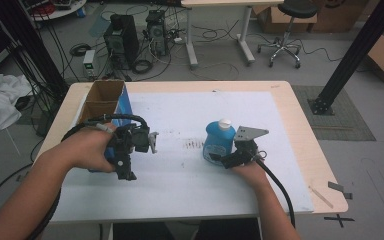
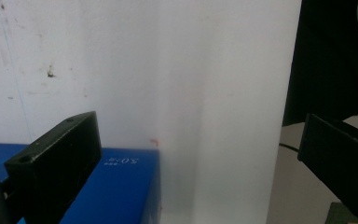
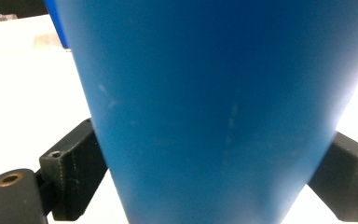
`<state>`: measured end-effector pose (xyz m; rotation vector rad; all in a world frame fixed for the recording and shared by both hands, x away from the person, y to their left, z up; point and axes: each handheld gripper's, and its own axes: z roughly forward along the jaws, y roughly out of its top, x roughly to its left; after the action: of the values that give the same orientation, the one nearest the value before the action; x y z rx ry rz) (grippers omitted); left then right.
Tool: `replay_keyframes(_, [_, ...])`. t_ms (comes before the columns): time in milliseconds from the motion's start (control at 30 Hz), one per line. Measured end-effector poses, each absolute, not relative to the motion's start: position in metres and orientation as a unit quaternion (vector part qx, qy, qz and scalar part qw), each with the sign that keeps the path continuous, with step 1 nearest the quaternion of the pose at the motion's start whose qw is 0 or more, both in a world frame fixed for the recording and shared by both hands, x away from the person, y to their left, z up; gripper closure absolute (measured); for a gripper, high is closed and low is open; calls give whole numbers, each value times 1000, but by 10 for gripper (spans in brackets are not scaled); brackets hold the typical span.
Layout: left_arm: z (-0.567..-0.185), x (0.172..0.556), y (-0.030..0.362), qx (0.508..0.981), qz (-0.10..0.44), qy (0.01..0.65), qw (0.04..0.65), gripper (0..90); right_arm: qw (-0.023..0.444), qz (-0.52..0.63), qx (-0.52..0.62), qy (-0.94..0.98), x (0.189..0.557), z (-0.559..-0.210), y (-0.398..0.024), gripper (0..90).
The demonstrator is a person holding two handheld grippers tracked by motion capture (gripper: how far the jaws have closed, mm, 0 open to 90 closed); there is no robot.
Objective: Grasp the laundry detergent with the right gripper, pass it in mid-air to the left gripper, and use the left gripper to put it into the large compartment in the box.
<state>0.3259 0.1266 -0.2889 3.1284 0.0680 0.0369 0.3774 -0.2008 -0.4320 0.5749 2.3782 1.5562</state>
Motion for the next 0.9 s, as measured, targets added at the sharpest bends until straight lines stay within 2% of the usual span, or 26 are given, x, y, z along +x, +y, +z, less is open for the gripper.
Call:
replay_keyframes(233, [-289,326,126,1000,11,22,4,1,122,538,189,812,377,-432,-200,154])
replay_keyframes(500, [-290,326,125,1000,11,22,4,0,115,542,187,812,377,-432,-201,245])
replay_keyframes(900, [-289,326,124,1000,14,22,4,1,112,543,183,812,377,-432,-200,310])
